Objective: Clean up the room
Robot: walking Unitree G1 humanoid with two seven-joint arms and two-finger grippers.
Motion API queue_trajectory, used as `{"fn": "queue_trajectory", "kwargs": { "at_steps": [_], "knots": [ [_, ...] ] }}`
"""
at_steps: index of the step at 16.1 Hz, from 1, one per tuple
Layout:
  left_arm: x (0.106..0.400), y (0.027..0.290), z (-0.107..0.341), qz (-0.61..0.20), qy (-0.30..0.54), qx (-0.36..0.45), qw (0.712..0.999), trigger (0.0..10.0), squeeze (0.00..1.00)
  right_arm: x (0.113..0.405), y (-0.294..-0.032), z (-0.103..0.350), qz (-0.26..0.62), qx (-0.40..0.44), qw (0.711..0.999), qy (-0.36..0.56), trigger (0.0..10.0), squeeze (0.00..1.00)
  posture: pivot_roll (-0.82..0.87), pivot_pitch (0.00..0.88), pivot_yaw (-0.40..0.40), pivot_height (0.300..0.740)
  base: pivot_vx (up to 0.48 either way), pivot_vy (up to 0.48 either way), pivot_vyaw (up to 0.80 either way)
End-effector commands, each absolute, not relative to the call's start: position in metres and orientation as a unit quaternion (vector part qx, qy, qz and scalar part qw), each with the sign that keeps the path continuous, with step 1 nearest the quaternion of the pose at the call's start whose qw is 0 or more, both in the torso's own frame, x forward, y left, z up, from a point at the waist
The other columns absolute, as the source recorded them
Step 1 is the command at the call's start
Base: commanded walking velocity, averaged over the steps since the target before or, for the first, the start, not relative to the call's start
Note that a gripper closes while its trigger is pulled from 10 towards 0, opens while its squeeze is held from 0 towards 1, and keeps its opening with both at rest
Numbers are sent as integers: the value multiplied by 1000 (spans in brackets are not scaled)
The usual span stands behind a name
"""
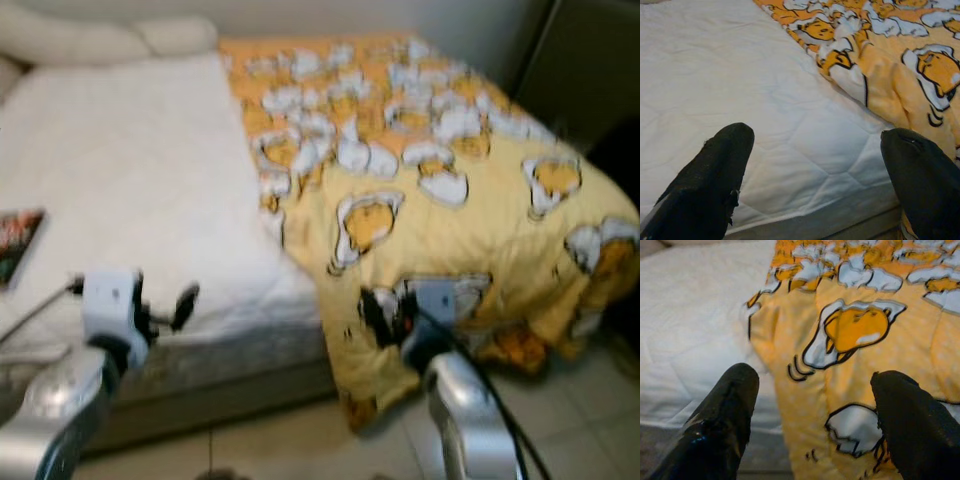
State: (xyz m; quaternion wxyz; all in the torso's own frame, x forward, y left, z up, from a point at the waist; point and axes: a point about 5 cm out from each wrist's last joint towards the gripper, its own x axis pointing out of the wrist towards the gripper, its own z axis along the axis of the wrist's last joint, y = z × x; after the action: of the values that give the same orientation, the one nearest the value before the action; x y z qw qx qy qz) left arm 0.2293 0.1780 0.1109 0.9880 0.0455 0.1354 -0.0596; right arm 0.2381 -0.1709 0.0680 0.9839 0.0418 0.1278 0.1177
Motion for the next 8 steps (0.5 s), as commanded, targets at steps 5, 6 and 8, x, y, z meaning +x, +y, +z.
{"fn": "queue_trajectory", "kwargs": {
  "at_steps": [5,6,8],
  "knots": [
    [246,171,108,-70,125,43,989,10000,0,252,-177,79,104,31,986,125,10000,1000,-56,0,47,740,319,0,793],
    [248,170,108,-70,123,42,989,10000,0,253,-177,79,104,24,986,126,10000,1000,-55,0,43,740,345,0,788],
    [250,169,108,-72,120,41,989,10000,0,256,-177,78,106,17,986,131,10000,1000,-48,0,33,740,341,0,391]
  ]
}}
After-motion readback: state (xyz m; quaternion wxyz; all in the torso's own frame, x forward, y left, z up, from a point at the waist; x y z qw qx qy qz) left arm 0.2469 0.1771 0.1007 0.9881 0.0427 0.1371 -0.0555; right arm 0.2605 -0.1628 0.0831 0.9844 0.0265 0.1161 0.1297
